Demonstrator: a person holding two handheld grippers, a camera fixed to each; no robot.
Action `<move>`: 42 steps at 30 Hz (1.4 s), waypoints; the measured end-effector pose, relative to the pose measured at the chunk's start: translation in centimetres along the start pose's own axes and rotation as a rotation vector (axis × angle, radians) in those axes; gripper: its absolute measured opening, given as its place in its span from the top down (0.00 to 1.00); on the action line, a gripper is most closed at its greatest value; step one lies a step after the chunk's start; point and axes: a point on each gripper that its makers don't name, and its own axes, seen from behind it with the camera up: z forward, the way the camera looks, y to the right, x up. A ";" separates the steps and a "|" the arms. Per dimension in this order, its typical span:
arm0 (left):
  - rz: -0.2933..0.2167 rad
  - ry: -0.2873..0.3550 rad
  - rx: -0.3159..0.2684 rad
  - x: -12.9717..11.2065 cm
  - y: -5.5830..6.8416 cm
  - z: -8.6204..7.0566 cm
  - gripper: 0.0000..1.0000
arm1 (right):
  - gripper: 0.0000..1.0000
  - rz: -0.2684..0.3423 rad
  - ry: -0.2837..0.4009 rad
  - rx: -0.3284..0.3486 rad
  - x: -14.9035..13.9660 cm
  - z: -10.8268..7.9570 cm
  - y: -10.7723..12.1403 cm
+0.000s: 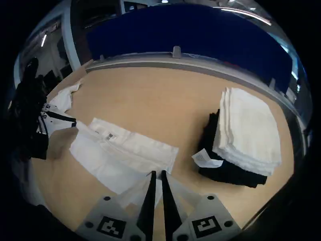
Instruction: Fold towel
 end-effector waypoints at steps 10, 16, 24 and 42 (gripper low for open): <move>0.010 0.013 0.043 0.5 -0.9 0.6 0.59 | 0.84 0.003 0.010 -0.042 0.4 0.7 0.6; 0.014 0.032 0.057 0.8 -1.3 0.1 0.43 | 0.41 0.003 0.032 -0.058 0.8 0.2 0.9; -0.001 0.040 0.046 0.8 -0.8 -0.6 0.13 | 0.22 0.015 0.045 -0.050 0.6 -0.5 0.9; -0.049 0.079 0.127 0.5 -2.4 -3.1 0.08 | 0.10 -0.020 0.042 -0.020 0.3 -1.0 0.2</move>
